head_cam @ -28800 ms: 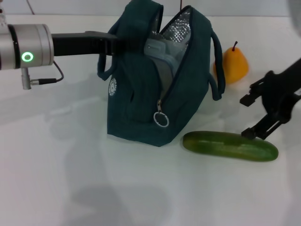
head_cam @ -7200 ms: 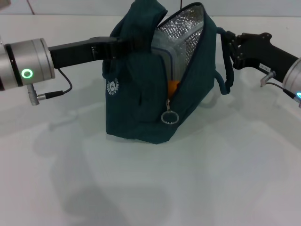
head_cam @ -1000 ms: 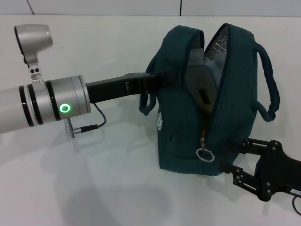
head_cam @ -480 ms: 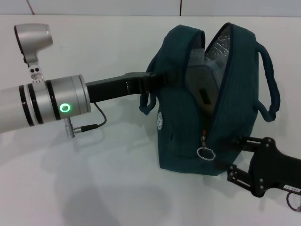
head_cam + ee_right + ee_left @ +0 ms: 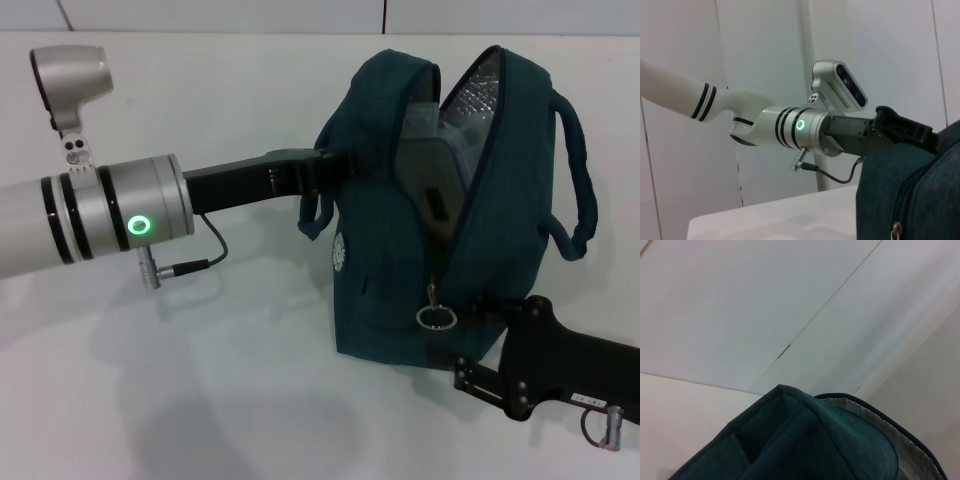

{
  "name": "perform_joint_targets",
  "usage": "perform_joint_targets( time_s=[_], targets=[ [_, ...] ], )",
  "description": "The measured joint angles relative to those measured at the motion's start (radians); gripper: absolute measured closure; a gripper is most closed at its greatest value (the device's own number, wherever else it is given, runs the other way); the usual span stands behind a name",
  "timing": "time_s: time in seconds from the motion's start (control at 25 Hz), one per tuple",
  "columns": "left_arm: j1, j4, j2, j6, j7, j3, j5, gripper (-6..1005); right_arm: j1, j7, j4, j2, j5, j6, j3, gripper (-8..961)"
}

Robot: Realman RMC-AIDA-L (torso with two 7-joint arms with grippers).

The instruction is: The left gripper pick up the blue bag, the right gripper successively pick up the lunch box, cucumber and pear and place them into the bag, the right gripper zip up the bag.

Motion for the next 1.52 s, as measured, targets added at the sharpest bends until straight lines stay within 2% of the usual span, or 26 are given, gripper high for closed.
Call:
perform_joint_targets(
  time_s=[0.28,0.92,1.12,1.24,1.52],
  targets=[
    [-0.003,-0.003,0.002,-0.001,0.001,0.000,-0.005,903,0.000,-0.001,-0.003,-0.002,0.037,0.005,-0.019,546],
    [-0.006,-0.003,0.004,-0.003,0.001,0.000,-0.009,901,0.003,-0.002,-0.025,-0.004,0.052,0.058,-0.024,687],
    [-0.006,-0.004,0.004,-0.003,0.001,0.000,-0.010,900,0.003,-0.002,-0.036,-0.003,0.052,0.059,-0.021,899],
    [-0.006,-0.004,0.004,-0.003,0.002,0.000,-0.009,900,0.003,-0.002,-0.038,-0.003,0.052,0.057,-0.019,941],
    [-0.001,-0.004,0.007,0.002,0.001,0.000,-0.010,899,-0.007,-0.010,-0.040,-0.007,0.053,0.016,-0.016,941]
  ],
)
